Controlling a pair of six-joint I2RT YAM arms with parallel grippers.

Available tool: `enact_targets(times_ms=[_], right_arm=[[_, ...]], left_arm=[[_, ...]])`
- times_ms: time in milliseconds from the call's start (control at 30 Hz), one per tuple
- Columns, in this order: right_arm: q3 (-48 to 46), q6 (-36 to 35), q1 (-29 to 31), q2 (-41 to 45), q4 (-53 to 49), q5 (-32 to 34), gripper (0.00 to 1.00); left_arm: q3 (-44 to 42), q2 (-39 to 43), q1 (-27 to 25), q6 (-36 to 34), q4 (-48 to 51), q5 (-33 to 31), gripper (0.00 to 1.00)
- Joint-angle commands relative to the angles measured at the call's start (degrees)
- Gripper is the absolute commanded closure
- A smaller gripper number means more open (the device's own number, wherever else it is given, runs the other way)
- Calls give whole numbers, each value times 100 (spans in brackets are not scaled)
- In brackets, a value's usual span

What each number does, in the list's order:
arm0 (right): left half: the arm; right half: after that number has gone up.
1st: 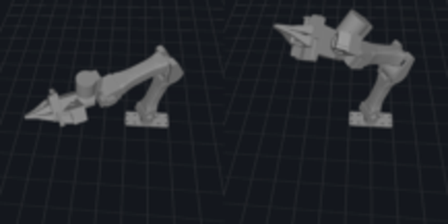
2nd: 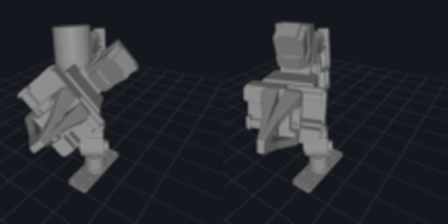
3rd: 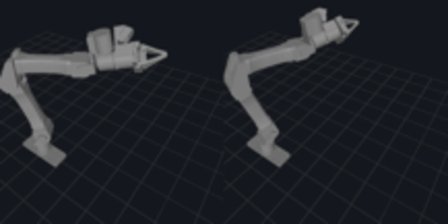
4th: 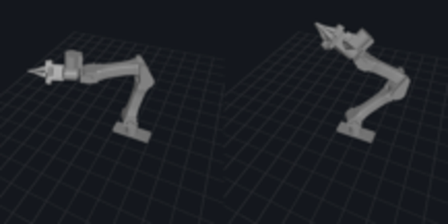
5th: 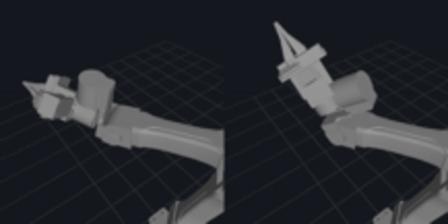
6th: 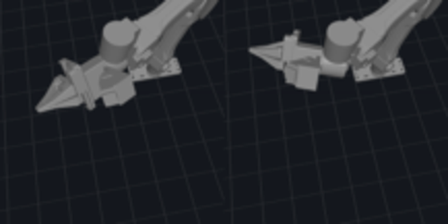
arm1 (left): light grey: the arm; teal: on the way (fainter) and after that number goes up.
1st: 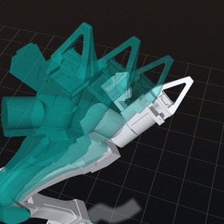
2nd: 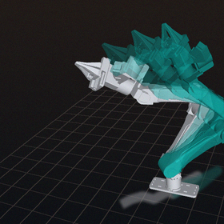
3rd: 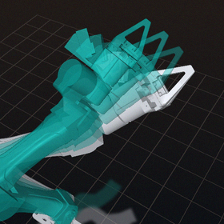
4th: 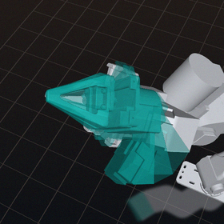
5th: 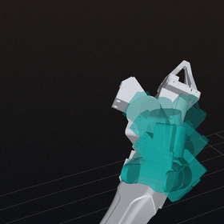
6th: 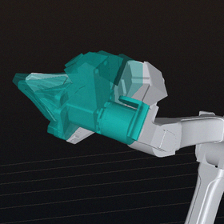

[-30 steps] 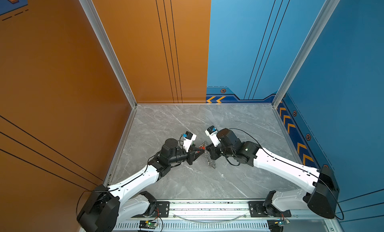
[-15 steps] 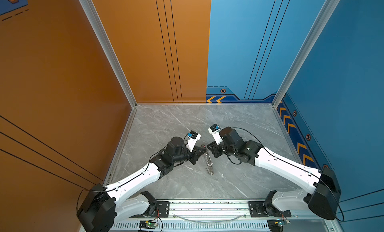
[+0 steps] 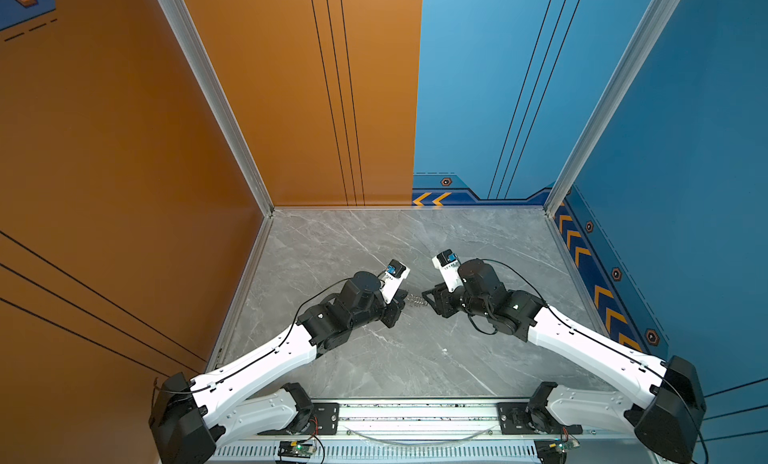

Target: Put the keys on the keyring

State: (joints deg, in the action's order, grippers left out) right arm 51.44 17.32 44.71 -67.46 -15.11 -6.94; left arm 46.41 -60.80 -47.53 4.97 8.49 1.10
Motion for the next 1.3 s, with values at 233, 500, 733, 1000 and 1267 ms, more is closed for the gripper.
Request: enact_targets(times_ms=[233,500,733,1000,1267], right_arm=[[-927,-1311,-116,861,1222,-1008,40],[-1076,-1725,-665,1398,1291,-1860,42],[-991,-1963,-819,1564,1076,-2343,57],[-590,-2086,-807,1092,527,-2607,68],[-388,-2273,-657,849,433,-2986,76]], left_arm=[[-608,645,-72,-652,-1450,664,100],[-1188,724,-63,-1173,-2571,1285,100],[-1392,636,-77,-1423,-3227,1569,100],[-1446,571,-156,-1716,-3229,1665,100],[-1665,612,-303,-2088,-3421,1689,100]])
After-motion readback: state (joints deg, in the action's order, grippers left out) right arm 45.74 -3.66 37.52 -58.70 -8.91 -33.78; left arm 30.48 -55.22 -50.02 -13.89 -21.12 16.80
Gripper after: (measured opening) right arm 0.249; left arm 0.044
